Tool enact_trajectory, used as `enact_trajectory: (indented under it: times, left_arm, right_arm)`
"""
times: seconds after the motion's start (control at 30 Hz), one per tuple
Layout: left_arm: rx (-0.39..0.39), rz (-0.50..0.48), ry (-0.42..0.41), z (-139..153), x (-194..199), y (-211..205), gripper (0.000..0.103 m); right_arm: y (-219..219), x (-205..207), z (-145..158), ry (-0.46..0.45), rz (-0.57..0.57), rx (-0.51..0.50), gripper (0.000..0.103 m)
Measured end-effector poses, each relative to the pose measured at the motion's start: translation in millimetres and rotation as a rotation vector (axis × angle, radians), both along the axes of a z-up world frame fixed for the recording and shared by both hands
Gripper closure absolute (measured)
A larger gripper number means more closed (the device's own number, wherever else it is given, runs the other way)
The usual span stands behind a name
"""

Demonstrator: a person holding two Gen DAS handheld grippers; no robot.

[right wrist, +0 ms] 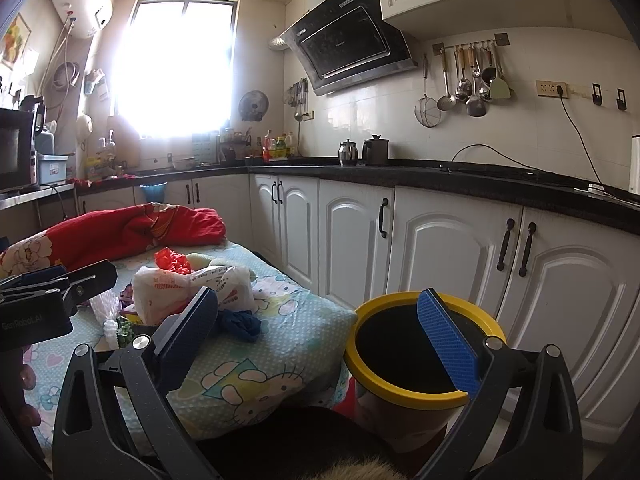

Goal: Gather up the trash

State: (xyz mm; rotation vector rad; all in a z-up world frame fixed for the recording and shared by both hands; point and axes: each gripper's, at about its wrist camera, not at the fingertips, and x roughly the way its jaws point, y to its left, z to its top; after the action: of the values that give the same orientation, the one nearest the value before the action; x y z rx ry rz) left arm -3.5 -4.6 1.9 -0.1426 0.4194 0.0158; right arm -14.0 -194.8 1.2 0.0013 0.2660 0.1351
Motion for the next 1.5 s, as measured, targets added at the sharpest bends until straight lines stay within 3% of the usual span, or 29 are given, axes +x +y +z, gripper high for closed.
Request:
enact_trajectory:
  times: [0.87,1.5]
  left_arm:
    - [-0.008,0.007,0.003,-0.6,0.5,5.4,0.011]
    - [-0.080,0.118,0.013,-1.8,3.8,52.6,0.011]
  right_arm:
    - [2.3,2.8,1.7,0.005,0.022,-0.015,0.006]
    - [53.7,33.1,2.5,0.079,0.370,-0.132,0.006]
